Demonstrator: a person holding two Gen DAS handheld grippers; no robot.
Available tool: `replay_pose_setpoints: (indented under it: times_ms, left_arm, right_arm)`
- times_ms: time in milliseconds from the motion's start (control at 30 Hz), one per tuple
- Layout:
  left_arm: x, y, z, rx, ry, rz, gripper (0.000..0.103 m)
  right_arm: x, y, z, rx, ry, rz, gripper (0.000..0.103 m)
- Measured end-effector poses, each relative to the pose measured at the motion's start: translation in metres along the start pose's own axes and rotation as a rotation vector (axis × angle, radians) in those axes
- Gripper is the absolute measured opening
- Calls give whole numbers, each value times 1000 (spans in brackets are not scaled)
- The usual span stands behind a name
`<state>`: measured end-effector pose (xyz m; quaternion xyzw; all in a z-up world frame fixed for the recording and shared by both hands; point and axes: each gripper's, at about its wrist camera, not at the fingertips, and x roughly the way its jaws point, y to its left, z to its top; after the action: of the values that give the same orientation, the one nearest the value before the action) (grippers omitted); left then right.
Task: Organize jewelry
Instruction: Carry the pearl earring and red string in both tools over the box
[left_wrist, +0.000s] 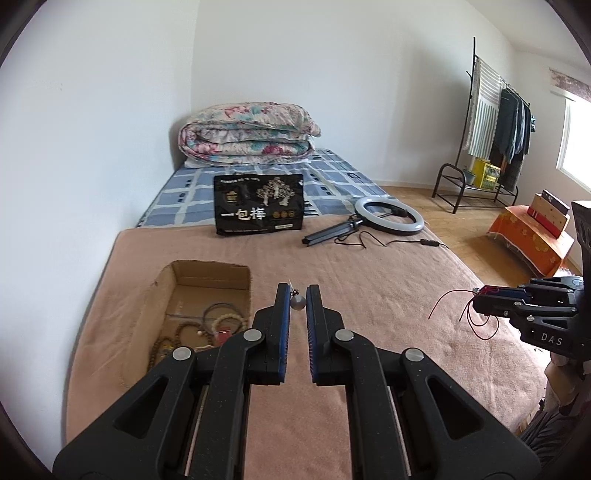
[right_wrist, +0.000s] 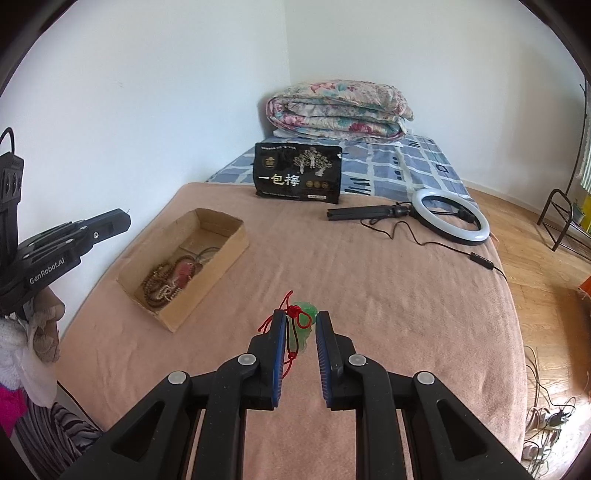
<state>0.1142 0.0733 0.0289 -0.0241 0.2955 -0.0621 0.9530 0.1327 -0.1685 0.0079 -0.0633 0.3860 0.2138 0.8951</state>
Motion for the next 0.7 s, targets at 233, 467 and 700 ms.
replay_pose_setpoints:
  times_ms: [233,467,700]
  left_arm:
    - [-20,25,-2,2,-29,68,7]
    - [-24,49,-4,-20,-40,103,7]
    - [-18,69,-7,-37,-34,116,7]
  right_arm:
    - [6,33,16,-33,-30,38,15]
    - [22,62,33,-57,-39,70,14]
    - [49,83,49,-64,-29,90,14]
